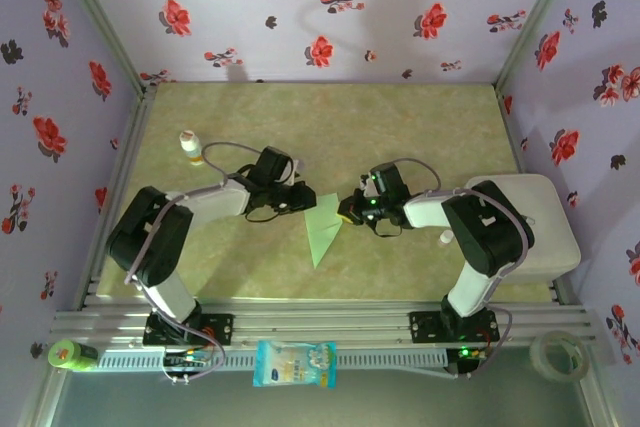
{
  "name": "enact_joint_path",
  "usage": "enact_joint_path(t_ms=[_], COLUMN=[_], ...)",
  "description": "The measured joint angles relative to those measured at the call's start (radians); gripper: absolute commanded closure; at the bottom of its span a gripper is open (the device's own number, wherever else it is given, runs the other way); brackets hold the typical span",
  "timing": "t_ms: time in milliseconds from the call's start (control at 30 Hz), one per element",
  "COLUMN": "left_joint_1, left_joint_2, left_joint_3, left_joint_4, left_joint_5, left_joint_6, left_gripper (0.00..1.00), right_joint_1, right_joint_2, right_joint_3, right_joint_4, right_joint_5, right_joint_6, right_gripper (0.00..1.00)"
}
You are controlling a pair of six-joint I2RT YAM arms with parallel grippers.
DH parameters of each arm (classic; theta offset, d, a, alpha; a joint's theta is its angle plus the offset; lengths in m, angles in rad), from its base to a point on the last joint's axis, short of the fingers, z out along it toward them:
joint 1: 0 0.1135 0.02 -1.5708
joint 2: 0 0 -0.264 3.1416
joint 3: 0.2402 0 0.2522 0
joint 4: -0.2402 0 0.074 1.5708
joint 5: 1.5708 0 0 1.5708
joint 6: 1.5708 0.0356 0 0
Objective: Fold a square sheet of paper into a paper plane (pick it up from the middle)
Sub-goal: Fold the wing for the fifth time at the center of the table.
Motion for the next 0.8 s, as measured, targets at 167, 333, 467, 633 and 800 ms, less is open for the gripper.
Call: enact_joint_path(t_ms=[167,333,467,633,800], left_joint_1=[-0.019,-0.035,-0.038,-0.039,-0.039], left_joint_2=[-0.027,-0.016,0.027,0.085,0.113], left_joint_3=[-0.039,-0.081,-0.081,-0.081,-0.089], left_joint_4=[0.047,0.101,0.171,0.218,0.215], left_joint_5=[-0.008,-0.011,-0.011,-0.025,-0.065], left_joint_6=[-0.084,-0.168,-0.216,-0.25,-0.256], left_gripper=[0.87,0.87,0.88,0.92,0.95], right_joint_1=[0.005,0.018,0.026,0.034,0.034], right_joint_2=[-0.035,-0.059,-0.059,-0.059,-0.059], right_joint_3=[-0.052,-0.067,-0.068,-0.073,-0.074], right_joint_4=[0.068,0.068,0.071,0.085,0.097], right_joint_5=[0.064,0.135,0.152,0.158,0.155], right_joint_6=[0.094,0.147,0.172,0.188,0.188], right_gripper=[0.98,0.97,0.96,0.94,0.89])
